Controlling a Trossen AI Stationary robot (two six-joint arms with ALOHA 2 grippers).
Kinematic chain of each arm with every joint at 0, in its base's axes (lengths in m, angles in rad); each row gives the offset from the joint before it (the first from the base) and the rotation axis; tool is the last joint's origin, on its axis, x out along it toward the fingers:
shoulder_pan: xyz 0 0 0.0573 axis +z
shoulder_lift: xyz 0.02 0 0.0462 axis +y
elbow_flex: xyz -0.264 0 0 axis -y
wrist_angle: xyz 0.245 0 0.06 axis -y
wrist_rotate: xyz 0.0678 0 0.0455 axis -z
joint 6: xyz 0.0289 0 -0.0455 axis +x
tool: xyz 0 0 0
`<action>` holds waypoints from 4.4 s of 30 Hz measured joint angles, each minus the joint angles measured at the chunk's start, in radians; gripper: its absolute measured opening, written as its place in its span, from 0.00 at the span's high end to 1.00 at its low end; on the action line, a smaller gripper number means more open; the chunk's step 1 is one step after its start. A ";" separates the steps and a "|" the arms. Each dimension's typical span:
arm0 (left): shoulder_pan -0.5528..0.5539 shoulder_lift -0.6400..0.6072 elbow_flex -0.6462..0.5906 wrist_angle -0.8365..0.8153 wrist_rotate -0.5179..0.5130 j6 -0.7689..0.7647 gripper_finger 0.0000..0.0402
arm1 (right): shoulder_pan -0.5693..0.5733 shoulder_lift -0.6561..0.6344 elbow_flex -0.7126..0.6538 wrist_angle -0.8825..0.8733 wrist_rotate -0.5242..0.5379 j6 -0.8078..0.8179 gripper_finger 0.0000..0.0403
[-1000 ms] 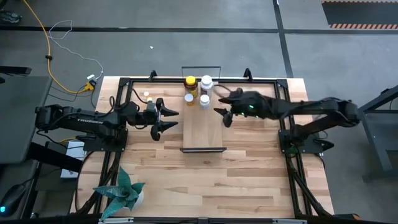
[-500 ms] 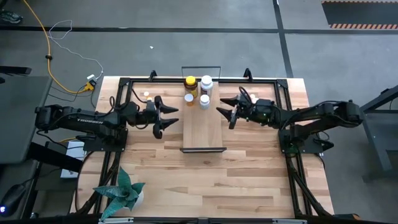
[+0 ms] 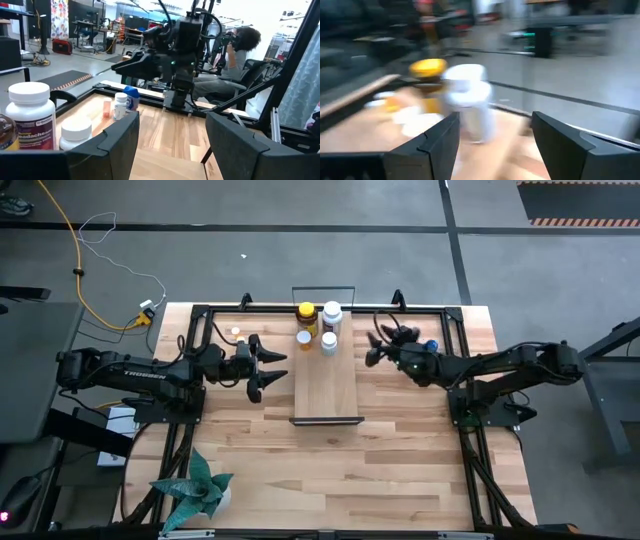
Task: Pick and place medicine bottles onto shelf by color
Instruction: Put the blue medicine bottle on the shelf
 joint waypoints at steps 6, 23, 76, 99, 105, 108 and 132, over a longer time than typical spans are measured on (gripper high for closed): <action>0.000 0.000 0.000 0.000 0.000 0.000 0.46 | -0.047 0.000 0.000 -0.218 0.179 0.153 0.41; 0.000 0.000 0.000 0.000 0.000 0.000 0.46 | -0.083 0.000 0.180 -1.402 0.232 1.012 0.41; 0.000 0.000 0.000 0.000 0.001 -0.027 0.46 | -0.291 0.260 0.127 -1.362 0.019 1.142 0.44; 0.000 0.000 0.000 0.000 0.001 -0.026 0.46 | -0.101 0.262 0.351 -1.641 0.316 1.225 0.59; 0.000 0.000 0.000 0.000 0.001 -0.026 0.46 | 0.051 0.262 0.477 -1.666 0.455 1.180 0.59; 0.000 0.000 0.000 0.000 0.001 -0.027 0.46 | 0.109 0.262 0.531 -1.575 0.468 1.023 0.59; 0.001 0.000 -0.001 0.003 -0.022 -0.026 0.46 | 0.092 0.357 0.518 -0.653 -0.270 -0.023 0.58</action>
